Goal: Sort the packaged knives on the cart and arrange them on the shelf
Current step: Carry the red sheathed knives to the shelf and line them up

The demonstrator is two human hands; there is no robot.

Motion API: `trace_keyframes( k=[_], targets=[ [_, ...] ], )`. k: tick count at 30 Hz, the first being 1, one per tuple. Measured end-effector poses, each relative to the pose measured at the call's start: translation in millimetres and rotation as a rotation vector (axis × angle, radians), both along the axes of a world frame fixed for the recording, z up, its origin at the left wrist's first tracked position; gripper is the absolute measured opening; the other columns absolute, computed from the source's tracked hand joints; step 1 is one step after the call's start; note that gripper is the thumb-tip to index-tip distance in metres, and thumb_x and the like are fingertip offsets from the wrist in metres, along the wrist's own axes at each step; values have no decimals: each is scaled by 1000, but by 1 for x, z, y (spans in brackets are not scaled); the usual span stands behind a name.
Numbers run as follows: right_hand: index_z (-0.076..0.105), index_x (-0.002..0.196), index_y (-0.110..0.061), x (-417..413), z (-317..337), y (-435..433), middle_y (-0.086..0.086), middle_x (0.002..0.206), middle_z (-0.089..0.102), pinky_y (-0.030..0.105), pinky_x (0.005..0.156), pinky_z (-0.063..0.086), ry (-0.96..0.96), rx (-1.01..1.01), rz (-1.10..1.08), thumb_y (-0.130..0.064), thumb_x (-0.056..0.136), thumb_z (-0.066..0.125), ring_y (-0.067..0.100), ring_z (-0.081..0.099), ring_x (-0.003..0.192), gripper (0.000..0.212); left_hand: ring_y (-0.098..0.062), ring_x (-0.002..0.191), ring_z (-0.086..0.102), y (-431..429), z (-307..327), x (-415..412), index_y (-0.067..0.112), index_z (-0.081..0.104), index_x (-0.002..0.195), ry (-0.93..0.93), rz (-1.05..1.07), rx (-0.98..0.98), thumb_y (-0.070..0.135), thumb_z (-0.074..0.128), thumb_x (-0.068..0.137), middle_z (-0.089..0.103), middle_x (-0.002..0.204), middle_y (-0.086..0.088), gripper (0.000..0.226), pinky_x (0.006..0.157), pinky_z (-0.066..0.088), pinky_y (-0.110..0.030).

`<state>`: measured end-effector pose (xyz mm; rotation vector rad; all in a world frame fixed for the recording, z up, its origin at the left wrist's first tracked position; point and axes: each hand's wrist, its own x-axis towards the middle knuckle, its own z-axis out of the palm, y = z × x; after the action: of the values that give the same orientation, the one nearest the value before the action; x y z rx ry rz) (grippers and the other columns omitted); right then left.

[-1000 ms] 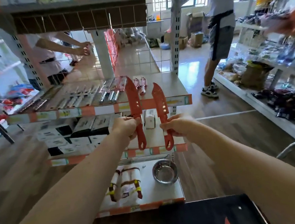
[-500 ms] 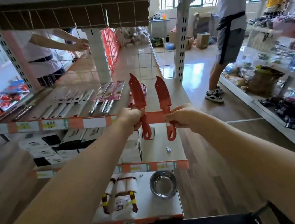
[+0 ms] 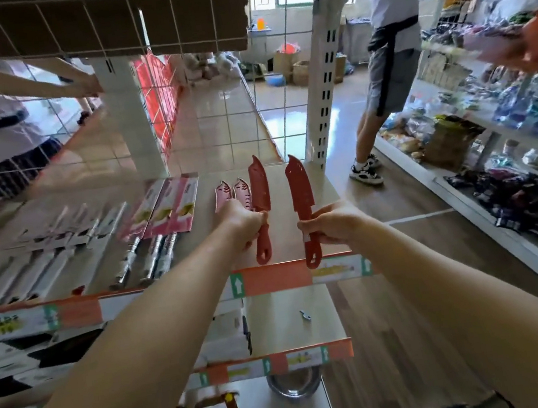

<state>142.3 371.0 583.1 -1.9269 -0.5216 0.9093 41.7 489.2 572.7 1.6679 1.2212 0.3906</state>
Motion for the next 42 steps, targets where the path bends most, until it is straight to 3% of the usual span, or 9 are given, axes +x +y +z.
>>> trace_keyframes(
  k=[2, 5, 11, 18, 20, 24, 30, 35, 42],
  targets=[
    [67, 91, 4, 4, -3, 12, 6, 68, 60, 9, 44, 48, 0, 13, -5, -6, 79, 73, 7, 57, 51, 17, -23, 71, 61, 11, -5, 7, 7, 61, 82, 9, 1, -23, 20, 67, 86, 68, 88, -14, 16, 77, 55, -36],
    [67, 94, 7, 7, -8, 25, 5, 63, 59, 7, 39, 45, -11, 6, -12, -5, 79, 73, 1, 55, 35, 20, -18, 63, 60, 24, -8, 17, 4, 65, 89, 45, -20, 2, 22, 71, 83, 68, 79, -9, 20, 66, 54, -29],
    [68, 102, 2, 15, -17, 45, 2, 68, 61, 15, 58, 50, -45, -51, -1, -11, 79, 74, 8, 56, 58, 27, -12, 49, 54, 34, -6, 29, 6, 51, 70, 92, -82, -27, 11, 77, 77, 54, 64, -5, 27, 43, 52, -21],
    [69, 100, -2, 21, -17, 55, 1, 66, 62, 9, 44, 49, -31, -77, 11, -13, 78, 75, 4, 57, 49, 26, -22, 73, 65, 28, -4, 26, 6, 60, 95, 305, -216, 317, 23, 77, 76, 63, 92, -11, 31, 58, 56, -27],
    [69, 101, -1, 20, -20, 58, 2, 69, 63, 12, 49, 51, -22, -76, 25, -14, 77, 76, 7, 59, 55, 28, -19, 68, 64, 27, -3, 26, 10, 55, 83, 333, -236, 380, 24, 76, 76, 63, 85, -7, 26, 54, 52, -25],
    [71, 97, 0, 21, -24, 64, 9, 86, 68, 26, 76, 55, -59, -93, 48, -17, 73, 80, 16, 63, 77, 31, -16, 58, 62, 30, -5, 27, 18, 45, 69, 329, -236, 350, 26, 80, 73, 57, 73, -2, 37, 53, 55, -24],
    [68, 106, 7, 19, -29, 69, 11, 85, 61, 23, 63, 51, -42, -101, 50, -14, 73, 79, 18, 56, 76, 41, -12, 45, 57, 32, -3, 24, 10, 48, 91, 294, -241, 274, 25, 80, 74, 52, 70, -2, 40, 39, 49, -21],
    [71, 101, 6, 23, -33, 70, 12, 85, 65, 31, 75, 55, -115, -99, 44, -16, 72, 80, 18, 58, 77, 37, -11, 43, 56, 33, -2, 22, 9, 48, 89, 311, -245, 290, 25, 80, 74, 54, 72, -4, 38, 27, 39, -15],
    [73, 91, 4, 23, -29, 66, 17, 82, 68, 40, 82, 58, -338, -110, 53, -15, 73, 79, 19, 62, 73, 27, -23, 74, 65, 31, -2, 26, 15, 48, 68, 320, -254, 349, 23, 78, 75, 64, 90, -11, 32, 69, 58, -28]
  ],
)
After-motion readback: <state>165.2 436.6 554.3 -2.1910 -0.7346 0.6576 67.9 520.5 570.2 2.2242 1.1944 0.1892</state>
